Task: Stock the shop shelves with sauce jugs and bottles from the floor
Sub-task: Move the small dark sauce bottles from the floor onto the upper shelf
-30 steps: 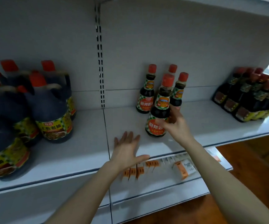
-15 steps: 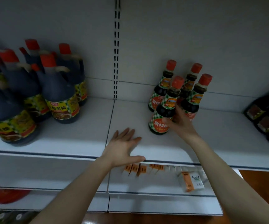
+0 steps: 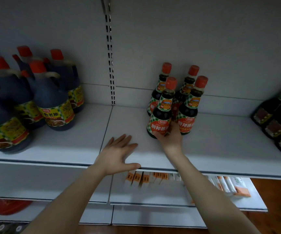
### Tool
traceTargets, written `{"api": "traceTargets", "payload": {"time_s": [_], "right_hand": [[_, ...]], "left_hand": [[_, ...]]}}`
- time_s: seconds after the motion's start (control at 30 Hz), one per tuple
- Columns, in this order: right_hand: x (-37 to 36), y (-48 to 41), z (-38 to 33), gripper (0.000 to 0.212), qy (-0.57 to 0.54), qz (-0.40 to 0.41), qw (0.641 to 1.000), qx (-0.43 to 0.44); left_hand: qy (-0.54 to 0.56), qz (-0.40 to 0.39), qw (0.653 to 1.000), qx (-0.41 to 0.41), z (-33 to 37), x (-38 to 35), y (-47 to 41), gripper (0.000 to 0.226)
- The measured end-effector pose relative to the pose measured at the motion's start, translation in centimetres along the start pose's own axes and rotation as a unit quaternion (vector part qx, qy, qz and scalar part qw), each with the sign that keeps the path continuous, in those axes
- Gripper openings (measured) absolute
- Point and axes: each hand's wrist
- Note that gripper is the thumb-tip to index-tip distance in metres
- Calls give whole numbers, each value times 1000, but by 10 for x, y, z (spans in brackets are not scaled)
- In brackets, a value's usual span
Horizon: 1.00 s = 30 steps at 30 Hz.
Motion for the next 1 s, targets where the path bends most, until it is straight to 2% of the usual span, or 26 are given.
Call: {"api": "traceTargets", "payload": {"time_s": [0.3, 0.53, 0.87, 1.0], "right_hand": [[-5, -20, 5, 56, 19, 22, 1000, 8], [-11, -17, 19, 71, 33, 22, 999, 2], [-13, -19, 27, 72, 19, 36, 999, 2], [-13, -20, 28, 74, 22, 38, 999, 9]], "left_hand": [[3, -3, 1000, 10, 2, 2, 1, 99], [19, 23, 1000, 1, 0, -2, 0, 101], [7, 11, 1000, 9, -1, -2, 1, 93], [6, 14, 1000, 6, 1, 0, 1, 100]]}}
Point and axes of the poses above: each hand's wrist, its own y-axis away from the middle knuckle, its own x-axis out of the back of the hand, z = x × y, and after that the axes turned 8 degrees about -y, right-handed
